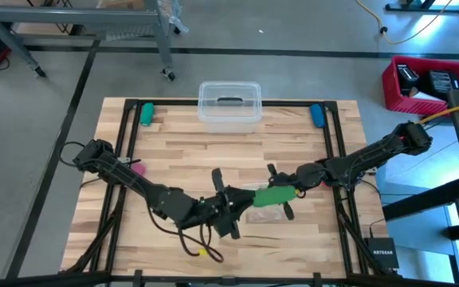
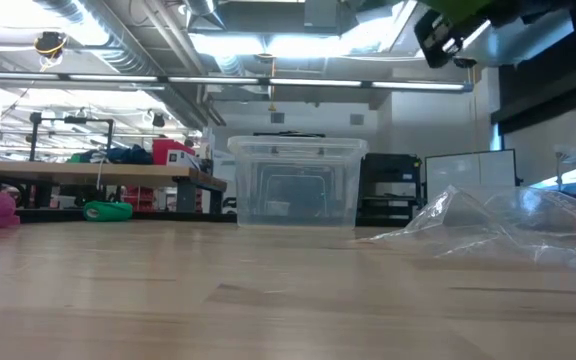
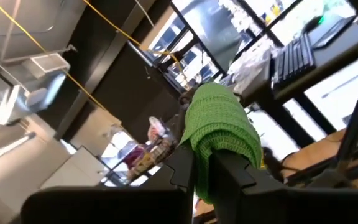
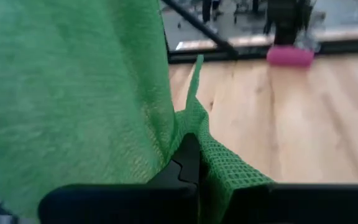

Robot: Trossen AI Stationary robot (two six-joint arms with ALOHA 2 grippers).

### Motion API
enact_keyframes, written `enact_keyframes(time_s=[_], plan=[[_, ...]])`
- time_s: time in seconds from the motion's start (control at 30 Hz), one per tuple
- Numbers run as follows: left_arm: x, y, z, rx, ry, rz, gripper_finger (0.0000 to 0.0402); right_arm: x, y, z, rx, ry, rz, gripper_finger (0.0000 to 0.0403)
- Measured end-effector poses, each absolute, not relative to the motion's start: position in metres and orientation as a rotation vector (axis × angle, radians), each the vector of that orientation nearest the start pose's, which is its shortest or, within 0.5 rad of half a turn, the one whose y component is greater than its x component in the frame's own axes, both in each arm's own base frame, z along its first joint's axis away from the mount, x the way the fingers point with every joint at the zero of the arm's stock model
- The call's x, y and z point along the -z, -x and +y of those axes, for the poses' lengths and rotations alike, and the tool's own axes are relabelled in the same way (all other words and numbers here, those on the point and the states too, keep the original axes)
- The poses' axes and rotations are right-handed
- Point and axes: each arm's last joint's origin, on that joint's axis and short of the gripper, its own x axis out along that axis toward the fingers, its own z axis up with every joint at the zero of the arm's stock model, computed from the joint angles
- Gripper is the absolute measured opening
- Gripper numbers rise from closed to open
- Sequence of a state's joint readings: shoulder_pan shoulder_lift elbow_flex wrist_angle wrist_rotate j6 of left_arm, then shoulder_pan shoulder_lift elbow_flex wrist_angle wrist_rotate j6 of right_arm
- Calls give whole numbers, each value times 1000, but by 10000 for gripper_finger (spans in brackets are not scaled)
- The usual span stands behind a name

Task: Roll bandage
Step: Roll the green bandage

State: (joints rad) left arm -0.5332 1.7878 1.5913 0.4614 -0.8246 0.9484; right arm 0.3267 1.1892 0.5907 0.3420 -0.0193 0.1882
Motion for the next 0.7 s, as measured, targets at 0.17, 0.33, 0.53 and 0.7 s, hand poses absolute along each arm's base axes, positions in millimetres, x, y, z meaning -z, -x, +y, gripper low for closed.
enact_keyframes(time_s=[0.17,0.33,0.53,0.7], plan=[[-394,-369,-188,-375,-804,-32,24,-234,-237,83,-273,-320,327,28],[-392,-370,-188,-367,-799,-13,24,-243,-235,82,-266,-304,281,111],[-385,-368,-194,-326,-792,25,24,-264,-224,74,-145,-200,221,210],[-377,-368,-195,-284,-749,71,24,-279,-214,68,-62,-190,212,251]])
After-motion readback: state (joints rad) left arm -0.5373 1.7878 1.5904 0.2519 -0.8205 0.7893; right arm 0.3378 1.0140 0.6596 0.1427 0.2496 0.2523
